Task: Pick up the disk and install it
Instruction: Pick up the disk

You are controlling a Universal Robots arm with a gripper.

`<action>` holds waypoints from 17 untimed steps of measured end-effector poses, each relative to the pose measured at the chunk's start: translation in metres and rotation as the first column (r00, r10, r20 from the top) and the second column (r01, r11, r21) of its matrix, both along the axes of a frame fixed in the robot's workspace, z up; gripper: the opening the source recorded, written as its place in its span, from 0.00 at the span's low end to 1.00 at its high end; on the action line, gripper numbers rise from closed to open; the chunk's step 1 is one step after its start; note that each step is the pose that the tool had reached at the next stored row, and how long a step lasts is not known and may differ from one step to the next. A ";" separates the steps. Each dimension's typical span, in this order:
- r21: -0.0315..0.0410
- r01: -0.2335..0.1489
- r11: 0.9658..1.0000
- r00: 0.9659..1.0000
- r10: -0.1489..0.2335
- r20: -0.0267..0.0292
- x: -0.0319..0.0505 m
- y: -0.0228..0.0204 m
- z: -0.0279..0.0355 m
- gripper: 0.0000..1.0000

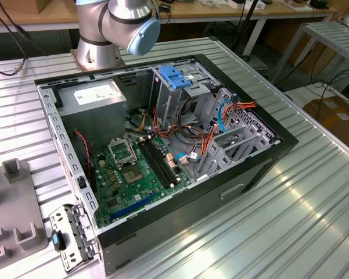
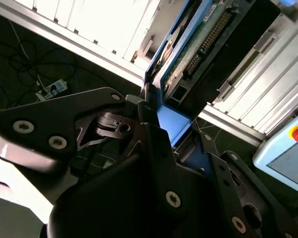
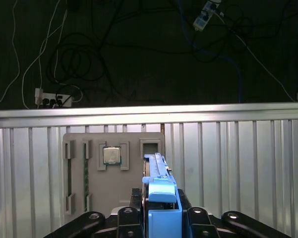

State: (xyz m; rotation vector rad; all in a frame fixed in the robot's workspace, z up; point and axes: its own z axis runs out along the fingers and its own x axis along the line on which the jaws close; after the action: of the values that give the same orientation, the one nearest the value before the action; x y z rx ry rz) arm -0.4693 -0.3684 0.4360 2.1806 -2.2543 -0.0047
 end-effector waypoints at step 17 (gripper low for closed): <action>0.000 0.000 1.000 1.000 0.000 -0.002 0.0000 0.0000 0.0242 0.37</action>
State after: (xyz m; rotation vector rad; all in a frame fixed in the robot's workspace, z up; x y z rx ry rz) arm -0.4694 -0.3685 0.4602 2.1796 -2.2531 -0.0070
